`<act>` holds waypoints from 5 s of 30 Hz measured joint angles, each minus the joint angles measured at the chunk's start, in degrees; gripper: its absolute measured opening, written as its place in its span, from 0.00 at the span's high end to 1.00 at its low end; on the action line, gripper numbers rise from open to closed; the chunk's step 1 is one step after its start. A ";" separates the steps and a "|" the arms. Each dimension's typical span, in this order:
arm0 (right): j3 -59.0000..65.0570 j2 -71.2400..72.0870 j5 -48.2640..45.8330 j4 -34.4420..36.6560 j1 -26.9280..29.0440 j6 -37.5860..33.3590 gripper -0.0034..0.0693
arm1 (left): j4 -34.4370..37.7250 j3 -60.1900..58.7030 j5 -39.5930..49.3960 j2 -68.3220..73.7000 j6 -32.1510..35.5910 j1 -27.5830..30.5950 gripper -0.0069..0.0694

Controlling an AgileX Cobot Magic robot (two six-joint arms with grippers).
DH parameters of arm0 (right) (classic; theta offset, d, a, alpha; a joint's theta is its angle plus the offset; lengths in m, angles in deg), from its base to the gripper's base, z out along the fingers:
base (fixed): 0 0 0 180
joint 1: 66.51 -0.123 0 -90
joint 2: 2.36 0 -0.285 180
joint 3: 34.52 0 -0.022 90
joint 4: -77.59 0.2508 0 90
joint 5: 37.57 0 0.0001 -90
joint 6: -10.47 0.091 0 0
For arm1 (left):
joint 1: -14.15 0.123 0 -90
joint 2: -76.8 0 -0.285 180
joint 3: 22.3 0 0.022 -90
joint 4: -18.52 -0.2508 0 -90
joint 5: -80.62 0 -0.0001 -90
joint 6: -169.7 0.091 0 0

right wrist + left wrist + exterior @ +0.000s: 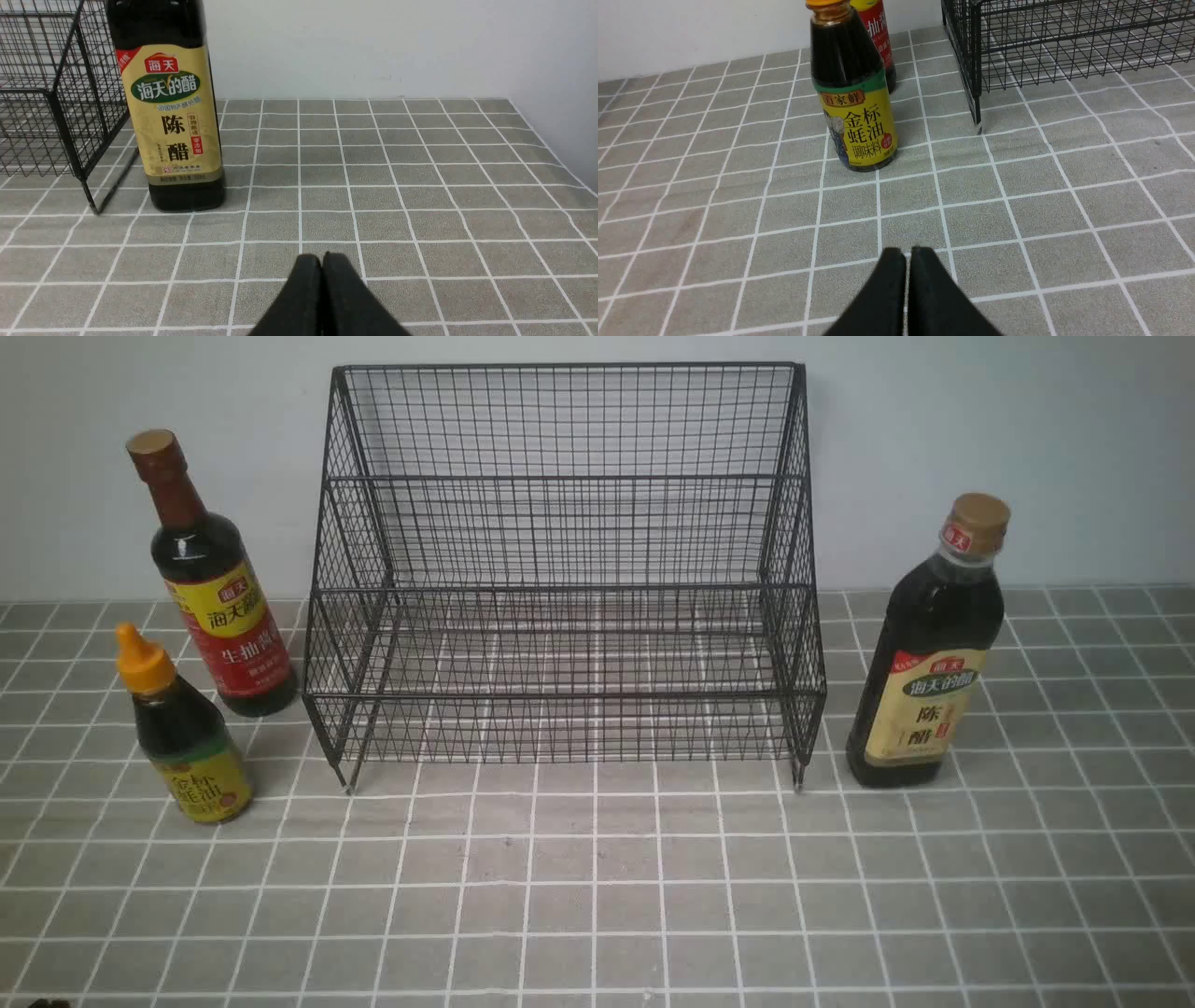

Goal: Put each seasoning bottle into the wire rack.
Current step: Use the right arm to grab the condiment bottle closest to it, then use the right arm to put the condiment bottle back on the shelf

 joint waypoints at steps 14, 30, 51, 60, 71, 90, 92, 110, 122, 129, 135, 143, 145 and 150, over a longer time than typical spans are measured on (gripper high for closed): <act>0.00 0.00 0.00 0.00 0.00 0.00 0.97 | 0.00 0.00 0.00 0.00 0.00 0.00 0.92; 0.38 0.00 18.46 10.66 -0.68 2.34 0.97 | 0.00 0.00 0.00 0.00 0.00 0.00 0.92; -22.89 -10.82 5.20 16.62 -3.26 -0.44 0.91 | 0.00 0.00 0.00 0.00 0.00 0.00 0.92; -39.95 -37.13 -4.11 21.59 -5.19 -17.66 0.59 | 0.00 0.00 0.00 0.00 0.00 0.00 0.92; -54.02 -64.65 -2.54 36.54 -5.26 -35.93 0.14 | 0.00 0.00 0.00 0.00 0.00 0.00 0.92; -59.89 -84.01 11.24 47.09 -12.10 -52.25 0.10 | 0.00 0.00 0.00 0.00 0.00 0.00 0.92; -59.89 -85.78 11.24 47.30 -12.10 -52.37 0.10 | 0.00 0.00 0.00 0.00 0.00 0.00 0.92; -61.68 -85.01 7.94 47.20 -12.38 -52.53 0.53 | 0.00 0.00 0.00 0.00 0.00 0.00 0.92; -77.72 -77.89 1.31 56.34 -20.39 -52.81 0.53 | 0.00 0.00 0.00 0.00 0.00 0.00 0.92; -77.91 -83.86 8.92 58.98 -29.42 -52.53 0.53 | 0.00 0.00 0.00 0.00 0.00 0.00 0.92; -77.91 -91.03 18.57 60.48 -31.42 -52.84 0.53 | 0.00 0.00 0.00 0.00 0.00 0.00 0.92; -77.91 -95.76 20.17 61.48 -31.42 -52.90 0.53 | 0.00 0.00 0.00 0.00 0.00 0.00 0.92; -77.91 -96.22 20.17 61.55 -31.42 -52.90 0.53 | 0.00 0.00 0.00 0.00 0.00 0.00 0.92; -77.91 -97.70 18.69 61.72 -31.42 -52.90 0.53 | 0.00 0.00 0.00 0.00 0.00 0.00 0.92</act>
